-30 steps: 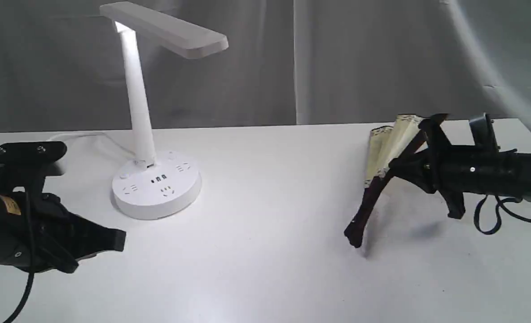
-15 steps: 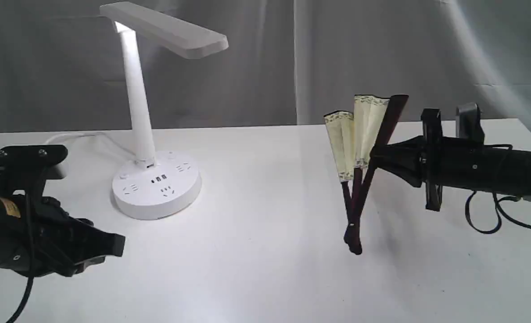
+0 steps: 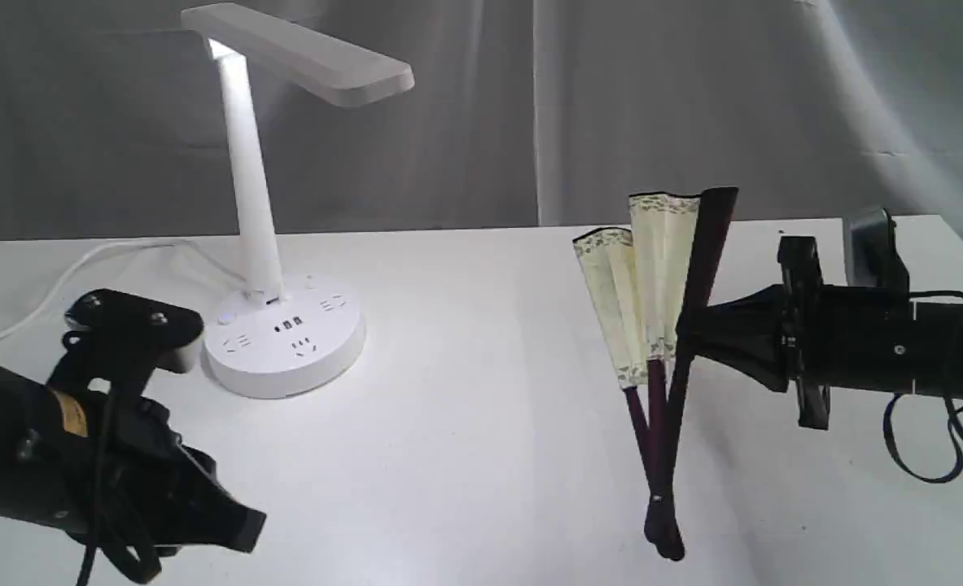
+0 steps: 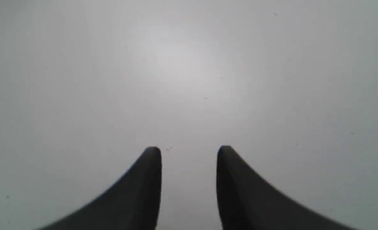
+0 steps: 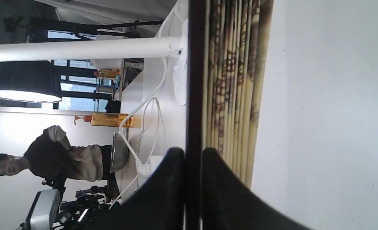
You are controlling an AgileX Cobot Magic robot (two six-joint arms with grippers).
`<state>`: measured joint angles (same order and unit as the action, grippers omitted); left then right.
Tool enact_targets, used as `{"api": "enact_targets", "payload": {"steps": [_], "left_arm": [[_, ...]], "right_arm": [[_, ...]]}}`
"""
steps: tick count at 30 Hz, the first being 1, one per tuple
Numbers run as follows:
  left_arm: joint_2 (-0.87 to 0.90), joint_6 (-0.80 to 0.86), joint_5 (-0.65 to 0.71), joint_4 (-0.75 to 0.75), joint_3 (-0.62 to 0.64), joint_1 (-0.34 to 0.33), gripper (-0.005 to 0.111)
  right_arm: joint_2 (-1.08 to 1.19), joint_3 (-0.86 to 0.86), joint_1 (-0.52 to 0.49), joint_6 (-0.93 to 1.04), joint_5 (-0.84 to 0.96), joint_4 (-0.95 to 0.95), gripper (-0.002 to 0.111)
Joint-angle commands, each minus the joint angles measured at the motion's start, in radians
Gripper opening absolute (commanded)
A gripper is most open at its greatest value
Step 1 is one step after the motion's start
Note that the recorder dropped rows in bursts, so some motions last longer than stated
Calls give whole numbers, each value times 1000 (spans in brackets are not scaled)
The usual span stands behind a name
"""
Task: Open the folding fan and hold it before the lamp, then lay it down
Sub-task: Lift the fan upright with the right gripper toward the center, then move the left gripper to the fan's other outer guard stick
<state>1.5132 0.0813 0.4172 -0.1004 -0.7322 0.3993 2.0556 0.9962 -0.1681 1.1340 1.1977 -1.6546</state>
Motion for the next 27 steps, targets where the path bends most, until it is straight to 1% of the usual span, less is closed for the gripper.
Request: {"api": "enact_targets", "payload": {"steps": [1,6,9,12,16,21,27], "left_arm": [[-2,6,-26,59,-7,56,30],[-2,6,-191,26,-7,90,30],[-2,5,-298,-11,-7,93,30],[-2,2,-372,-51,-7,93,30],[-2,-3,-447,-54,5,93,30],[-2,-62,-632,-54,80,93,30],[-2,-113,-928,-13,221,93,30]], "right_arm": [[-66,-55,-4,32,23,20,0],[-147,-143,-4,71,23,32,0],[-186,-194,-4,99,23,32,0],[-205,-231,-4,125,23,32,0],[-214,-263,-4,152,23,36,0],[-214,-274,-4,166,23,67,0],[-214,-274,-4,175,23,79,0]]}}
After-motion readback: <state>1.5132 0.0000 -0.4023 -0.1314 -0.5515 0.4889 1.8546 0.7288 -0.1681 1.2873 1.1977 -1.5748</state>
